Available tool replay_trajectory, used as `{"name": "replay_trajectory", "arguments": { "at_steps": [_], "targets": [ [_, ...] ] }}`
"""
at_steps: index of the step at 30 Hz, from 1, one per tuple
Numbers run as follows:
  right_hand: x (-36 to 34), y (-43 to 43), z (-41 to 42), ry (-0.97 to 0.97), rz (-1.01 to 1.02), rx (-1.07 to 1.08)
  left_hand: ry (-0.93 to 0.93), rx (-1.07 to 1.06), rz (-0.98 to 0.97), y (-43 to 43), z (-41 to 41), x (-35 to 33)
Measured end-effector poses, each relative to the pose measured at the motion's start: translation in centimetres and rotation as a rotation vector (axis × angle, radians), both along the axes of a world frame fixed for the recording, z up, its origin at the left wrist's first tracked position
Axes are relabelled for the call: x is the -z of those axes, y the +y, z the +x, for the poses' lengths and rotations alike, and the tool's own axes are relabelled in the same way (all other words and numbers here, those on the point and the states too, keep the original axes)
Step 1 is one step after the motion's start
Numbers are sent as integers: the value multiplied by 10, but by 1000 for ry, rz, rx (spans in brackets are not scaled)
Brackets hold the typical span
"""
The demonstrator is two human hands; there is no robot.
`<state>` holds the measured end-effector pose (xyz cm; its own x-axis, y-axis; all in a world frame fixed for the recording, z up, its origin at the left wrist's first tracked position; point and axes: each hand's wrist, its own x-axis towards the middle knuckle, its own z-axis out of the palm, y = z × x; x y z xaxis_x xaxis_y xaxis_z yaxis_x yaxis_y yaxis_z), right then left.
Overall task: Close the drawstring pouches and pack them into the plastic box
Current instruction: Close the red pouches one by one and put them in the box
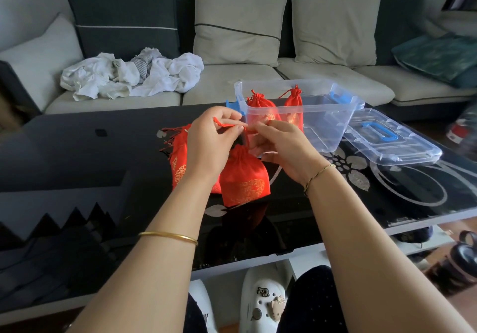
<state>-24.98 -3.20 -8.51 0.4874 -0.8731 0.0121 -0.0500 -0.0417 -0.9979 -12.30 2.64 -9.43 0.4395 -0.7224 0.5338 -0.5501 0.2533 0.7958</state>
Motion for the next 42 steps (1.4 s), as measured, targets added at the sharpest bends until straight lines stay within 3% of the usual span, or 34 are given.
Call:
{"name": "replay_trajectory", "arguments": {
  "at_steps": [3,5,11,16,18,21,26,30,36,39,42],
  "targets": [
    [3,-1,0,104,-116,66,13,2,16,-3,2,3],
    [5,-3,1,67,-94,108,29,35,36,-4,3,3],
    [5,-5,0,-393,286,121,142,87,143,-1,1,0],
    [14,-8,1,-716,623,88,331,-31,283,-4,2,2],
    [17,-11,0,-721,677,164,368,-102,284,-4,4,4],
    [22,-16,-3,-628,671,259,632,-149,204,-4,7,1],
    [37,-22,1,-540,672,311,994,80,96,-2,-3,-3],
    [31,-24,0,-596,572,338,715,133,223,-3,-3,-3],
    [5,-18,1,-328,98,234,191,227,451,1,0,-6],
    [-4,-12,8,-282,19,177,146,253,472,1,-2,-4],
    [-5,-8,11,-260,103,164,196,247,459,-1,-2,-2]
  ]
}}
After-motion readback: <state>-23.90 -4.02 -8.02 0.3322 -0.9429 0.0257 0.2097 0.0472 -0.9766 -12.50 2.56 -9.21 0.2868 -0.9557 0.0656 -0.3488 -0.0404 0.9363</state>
